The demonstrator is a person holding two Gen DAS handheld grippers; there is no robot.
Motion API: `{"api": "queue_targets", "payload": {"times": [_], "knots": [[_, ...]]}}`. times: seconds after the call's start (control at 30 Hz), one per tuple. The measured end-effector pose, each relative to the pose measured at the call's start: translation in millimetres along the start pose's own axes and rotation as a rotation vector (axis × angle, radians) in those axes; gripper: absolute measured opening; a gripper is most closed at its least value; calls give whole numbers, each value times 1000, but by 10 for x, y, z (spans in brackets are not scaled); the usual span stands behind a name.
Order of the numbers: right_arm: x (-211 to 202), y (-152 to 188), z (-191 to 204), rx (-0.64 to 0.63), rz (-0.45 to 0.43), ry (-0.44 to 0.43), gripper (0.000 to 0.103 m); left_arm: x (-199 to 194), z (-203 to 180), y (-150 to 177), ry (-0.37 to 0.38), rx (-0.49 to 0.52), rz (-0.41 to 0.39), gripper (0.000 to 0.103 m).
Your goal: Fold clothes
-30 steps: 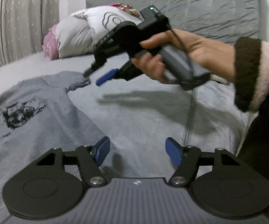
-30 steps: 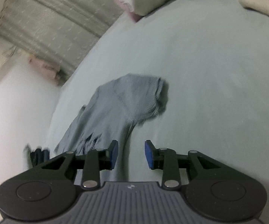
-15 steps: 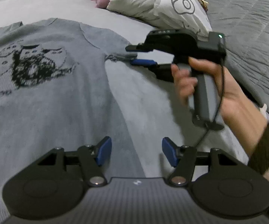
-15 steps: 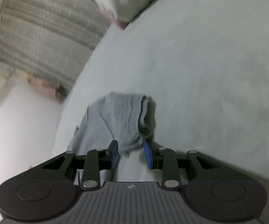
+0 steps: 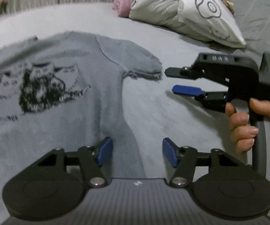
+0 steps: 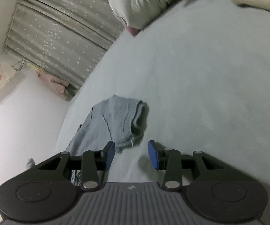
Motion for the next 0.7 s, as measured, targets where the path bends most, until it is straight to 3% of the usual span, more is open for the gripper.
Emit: {"api": "queue_targets", "payload": {"times": [0.07, 0.17, 0.2, 0.27, 0.37, 0.47, 0.63, 0.67, 0.7], "knots": [[101, -41, 37, -2, -19, 1, 38, 57, 32, -42, -53, -5, -22, 44], [257, -110, 84, -43, -36, 20, 20, 75, 130, -90, -78, -57, -52, 4], [284, -118, 93, -63, -37, 26, 10, 77, 159, -105, -70, -81, -62, 4], [275, -169, 115, -97, -55, 27, 6, 63, 160, -135, 1, -133, -86, 3], [109, -310, 70, -56, -120, 8, 5, 65, 51, -169, 90, -130, -115, 3], [45, -413, -22, -60, -163, 75, 4, 151, -19, -172, 115, -115, -100, 3], [11, -339, -126, -50, -97, 113, 19, 238, 7, -144, 155, -79, -81, 7], [-21, -313, -116, -50, -76, 107, 28, 214, 11, -146, 158, -75, -80, 11], [-65, -283, -101, -53, -62, 103, 31, 191, 15, -149, 161, -71, -79, 25]]}}
Point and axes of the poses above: each gripper's, at about its wrist camera, not at the fingertips, and x roughly the way its jaws point, z to its left, y to its underside, the point moved 7 cm from there along x, roughly the way its jaws point, and after that the axes turned 14 degrees about y, right-handed, at the moved point
